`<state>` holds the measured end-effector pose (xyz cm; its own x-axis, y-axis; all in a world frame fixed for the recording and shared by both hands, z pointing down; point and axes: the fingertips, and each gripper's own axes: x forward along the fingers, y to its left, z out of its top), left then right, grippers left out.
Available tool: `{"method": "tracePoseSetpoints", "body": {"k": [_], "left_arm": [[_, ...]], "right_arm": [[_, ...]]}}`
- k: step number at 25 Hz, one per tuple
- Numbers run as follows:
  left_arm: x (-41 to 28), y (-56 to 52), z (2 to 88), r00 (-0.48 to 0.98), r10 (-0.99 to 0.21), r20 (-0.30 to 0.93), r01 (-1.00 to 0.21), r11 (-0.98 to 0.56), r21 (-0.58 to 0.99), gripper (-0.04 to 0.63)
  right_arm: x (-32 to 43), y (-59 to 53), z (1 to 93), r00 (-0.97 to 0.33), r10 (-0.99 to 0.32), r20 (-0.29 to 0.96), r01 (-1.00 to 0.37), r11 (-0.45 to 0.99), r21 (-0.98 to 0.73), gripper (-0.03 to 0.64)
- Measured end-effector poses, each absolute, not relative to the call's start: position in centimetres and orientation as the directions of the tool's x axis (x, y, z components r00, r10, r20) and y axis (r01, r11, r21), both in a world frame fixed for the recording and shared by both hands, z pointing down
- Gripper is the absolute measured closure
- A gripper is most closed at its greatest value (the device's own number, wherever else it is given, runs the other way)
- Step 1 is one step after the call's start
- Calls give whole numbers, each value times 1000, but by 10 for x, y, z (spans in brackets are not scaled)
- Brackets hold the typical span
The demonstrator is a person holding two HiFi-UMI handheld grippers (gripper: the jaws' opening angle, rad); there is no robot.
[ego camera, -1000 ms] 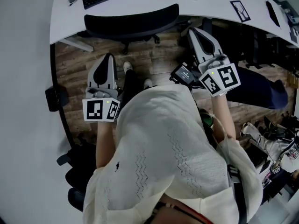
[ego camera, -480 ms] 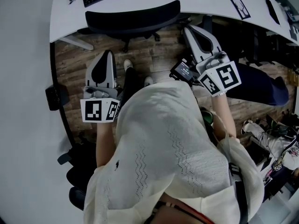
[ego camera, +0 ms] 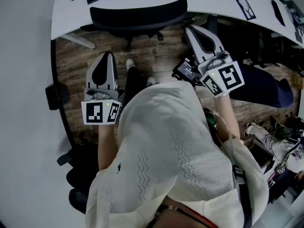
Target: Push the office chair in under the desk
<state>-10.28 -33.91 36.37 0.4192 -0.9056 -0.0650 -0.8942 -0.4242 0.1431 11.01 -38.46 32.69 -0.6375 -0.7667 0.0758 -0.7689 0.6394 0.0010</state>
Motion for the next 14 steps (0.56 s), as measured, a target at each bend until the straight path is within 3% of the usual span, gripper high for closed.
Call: {"method": "tracePoseSetpoints", "body": {"k": [9,14], "left_arm": [[-105,-331,362,401,-913,-72,-902,-407,142,581],[-97,-291,368,401,-915,-27,-899,-399,181,581]], "right_arm": [[101,-381,325,-662,-745,75,-748,664,-3,617],[99,-337,345,-684,-714,149,-727,682,-73,617]]}}
